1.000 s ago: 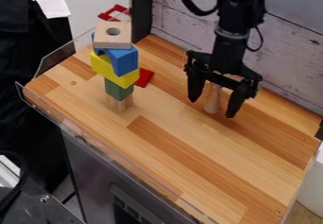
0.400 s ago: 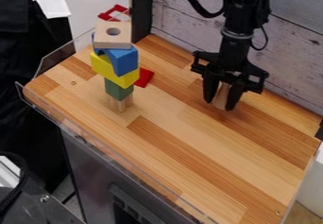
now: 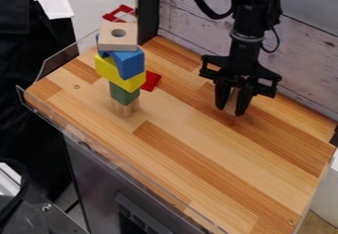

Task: Put the prawn on top of the tower

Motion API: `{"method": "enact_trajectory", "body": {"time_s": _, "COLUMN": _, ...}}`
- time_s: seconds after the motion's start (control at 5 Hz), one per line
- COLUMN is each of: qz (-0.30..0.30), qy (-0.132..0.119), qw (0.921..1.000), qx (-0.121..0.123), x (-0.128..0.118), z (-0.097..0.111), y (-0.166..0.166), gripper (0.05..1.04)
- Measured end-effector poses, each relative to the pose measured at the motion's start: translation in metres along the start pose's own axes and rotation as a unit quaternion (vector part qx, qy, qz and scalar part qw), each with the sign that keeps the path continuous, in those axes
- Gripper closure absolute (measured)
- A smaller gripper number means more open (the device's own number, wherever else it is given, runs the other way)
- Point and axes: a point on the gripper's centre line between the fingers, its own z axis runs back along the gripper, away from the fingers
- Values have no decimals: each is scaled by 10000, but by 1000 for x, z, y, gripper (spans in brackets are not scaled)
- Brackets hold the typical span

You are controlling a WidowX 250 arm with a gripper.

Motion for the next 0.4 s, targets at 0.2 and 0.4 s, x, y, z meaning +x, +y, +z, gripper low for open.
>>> {"method": "enact_trajectory", "body": {"time_s": 0.2, "qz": 57, "qy": -150, "qw": 9999, "qx": -37, "x": -9, "z": 12, "y": 3, "gripper": 752}}
{"method": "enact_trajectory", "body": {"time_s": 0.4, "qz": 136, "qy": -346, "qw": 9993, "qx": 0, "x": -21, "z": 39, "y": 12, "gripper": 752}}
